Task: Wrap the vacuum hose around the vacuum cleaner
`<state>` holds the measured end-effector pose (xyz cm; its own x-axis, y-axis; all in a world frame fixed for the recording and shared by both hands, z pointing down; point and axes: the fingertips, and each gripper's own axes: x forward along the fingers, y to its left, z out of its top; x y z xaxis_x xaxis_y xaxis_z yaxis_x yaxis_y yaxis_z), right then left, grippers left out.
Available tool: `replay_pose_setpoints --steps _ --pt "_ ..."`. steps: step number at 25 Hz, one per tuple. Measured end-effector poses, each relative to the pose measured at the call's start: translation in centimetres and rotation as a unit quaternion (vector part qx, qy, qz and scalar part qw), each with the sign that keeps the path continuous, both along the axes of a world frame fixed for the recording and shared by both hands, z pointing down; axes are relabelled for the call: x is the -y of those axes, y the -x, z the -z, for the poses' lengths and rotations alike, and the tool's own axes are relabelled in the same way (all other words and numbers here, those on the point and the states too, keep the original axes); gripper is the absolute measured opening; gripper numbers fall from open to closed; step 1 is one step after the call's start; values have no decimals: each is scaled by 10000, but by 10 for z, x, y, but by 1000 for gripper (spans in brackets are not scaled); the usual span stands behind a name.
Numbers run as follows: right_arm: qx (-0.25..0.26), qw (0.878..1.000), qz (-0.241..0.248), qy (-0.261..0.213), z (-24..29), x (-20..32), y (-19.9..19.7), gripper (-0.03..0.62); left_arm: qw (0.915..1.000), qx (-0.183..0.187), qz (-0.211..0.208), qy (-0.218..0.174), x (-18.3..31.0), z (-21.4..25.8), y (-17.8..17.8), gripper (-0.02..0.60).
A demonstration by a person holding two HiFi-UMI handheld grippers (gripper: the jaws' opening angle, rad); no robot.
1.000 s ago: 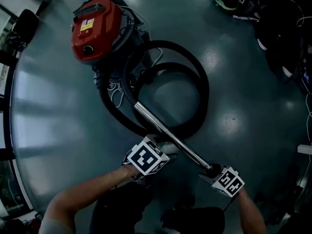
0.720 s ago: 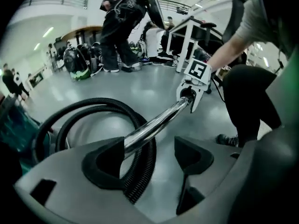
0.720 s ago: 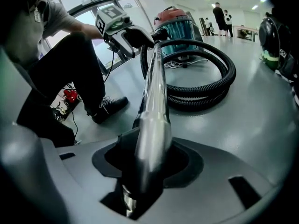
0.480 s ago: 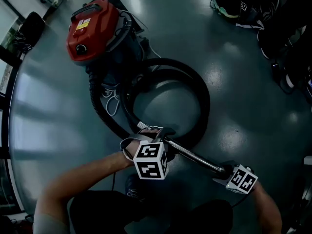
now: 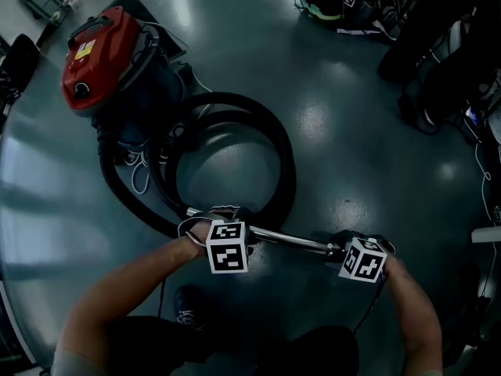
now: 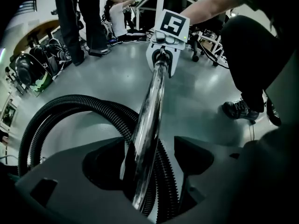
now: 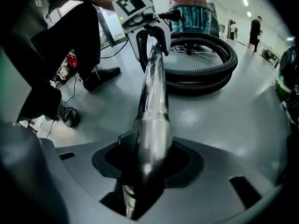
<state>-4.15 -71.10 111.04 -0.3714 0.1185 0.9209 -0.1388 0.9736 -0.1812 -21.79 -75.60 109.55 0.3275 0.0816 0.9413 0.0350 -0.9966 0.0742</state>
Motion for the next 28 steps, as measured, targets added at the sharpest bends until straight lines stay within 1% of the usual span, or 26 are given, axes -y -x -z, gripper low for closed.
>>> replay_pose_setpoints --steps 3,6,11,17,22,24,28 --pt "-317 9994 44 -142 -11 7 -9 193 10000 17 53 72 4 -10 -6 335" --pt "-504 9984 9 -258 -21 6 -9 193 9996 5 191 220 6 -18 -6 334" --pt "-813 9959 -53 -399 -34 5 -12 193 9991 -9 220 349 6 -30 -8 333" --pt "-804 9964 -269 -63 -52 3 -3 198 9990 183 169 375 2 -43 1 333" --pt "-873 9952 -362 247 -57 1 -4 206 9989 206 247 343 6 -48 -3 328" --pt "-866 9949 -423 289 -57 1 -3 210 9989 206 278 325 7 -48 -2 306" --pt "-824 9950 -531 187 -51 3 -5 219 9986 208 340 361 8 -49 -4 305"
